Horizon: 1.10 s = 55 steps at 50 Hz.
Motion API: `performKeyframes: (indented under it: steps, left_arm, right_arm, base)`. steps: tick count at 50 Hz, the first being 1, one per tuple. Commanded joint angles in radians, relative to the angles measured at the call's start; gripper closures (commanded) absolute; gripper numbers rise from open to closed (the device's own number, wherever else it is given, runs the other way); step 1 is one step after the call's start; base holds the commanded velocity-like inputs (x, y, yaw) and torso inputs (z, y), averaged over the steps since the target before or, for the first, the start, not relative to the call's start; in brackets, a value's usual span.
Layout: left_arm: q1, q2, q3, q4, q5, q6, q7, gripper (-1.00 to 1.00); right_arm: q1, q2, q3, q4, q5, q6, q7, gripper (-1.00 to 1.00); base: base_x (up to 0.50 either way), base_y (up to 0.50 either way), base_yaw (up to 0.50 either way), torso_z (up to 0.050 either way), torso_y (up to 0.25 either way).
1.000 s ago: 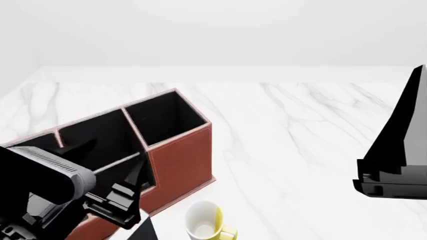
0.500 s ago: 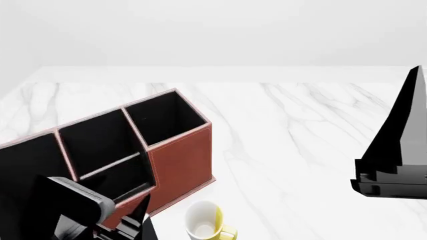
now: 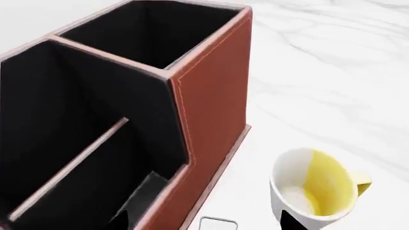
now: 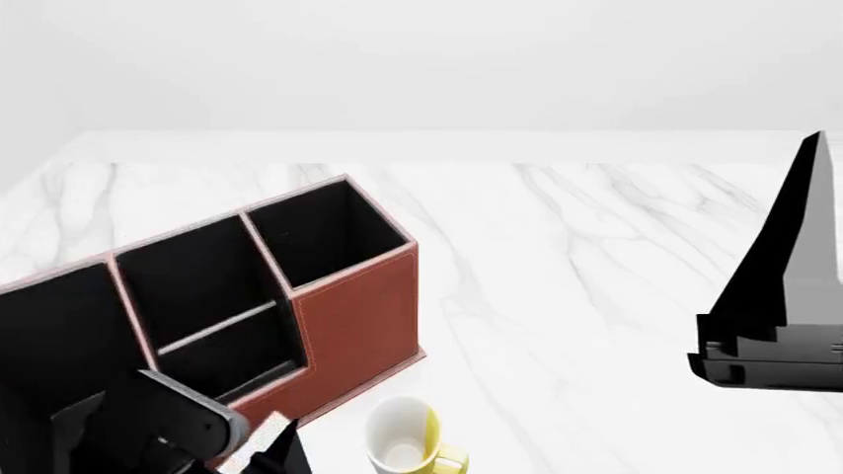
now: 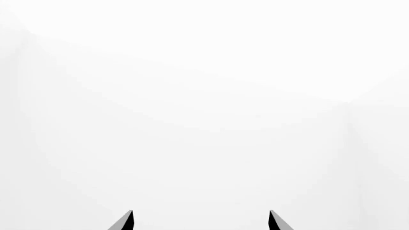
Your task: Pick up the book and place it in the right compartment of the caddy.
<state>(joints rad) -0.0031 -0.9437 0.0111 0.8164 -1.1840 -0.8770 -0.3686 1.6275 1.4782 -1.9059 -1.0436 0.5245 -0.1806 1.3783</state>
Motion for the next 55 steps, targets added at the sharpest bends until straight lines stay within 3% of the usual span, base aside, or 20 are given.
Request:
performKeyframes:
  steps: [1, 18, 36, 55]
  left_arm:
    - [-0.053, -0.016, 0.042, -0.049, -0.092, -0.087, -0.044, -1.00]
    - [-0.099, -0.040, 0.053, -0.075, -0.282, -0.148, -0.118, -1.00]
    - [-0.117, -0.034, 0.079, -0.121, -0.300, -0.162, -0.118, -1.00]
    - [-0.158, -0.009, 0.139, -0.192, -0.214, -0.184, -0.081, -1.00]
  right_arm:
    - [0.023, -0.002, -0.026, 0.001, -0.001, 0.000, 0.002, -1.00]
    - [0.053, 0.000, -0.059, 0.000, -0.003, -0.002, 0.004, -1.00]
    - [0.069, -0.005, -0.084, 0.003, -0.009, -0.006, 0.011, -1.00]
    - [0.093, -0.004, -0.103, 0.003, -0.006, -0.005, 0.011, -1.00]
  base:
    - [0.00, 0.00, 0.00, 0.000, 0.000]
    - [0.00, 0.00, 0.00, 0.000, 0.000]
    - [0.00, 0.00, 0.00, 0.000, 0.000]
    - [0.00, 0.00, 0.00, 0.000, 0.000]
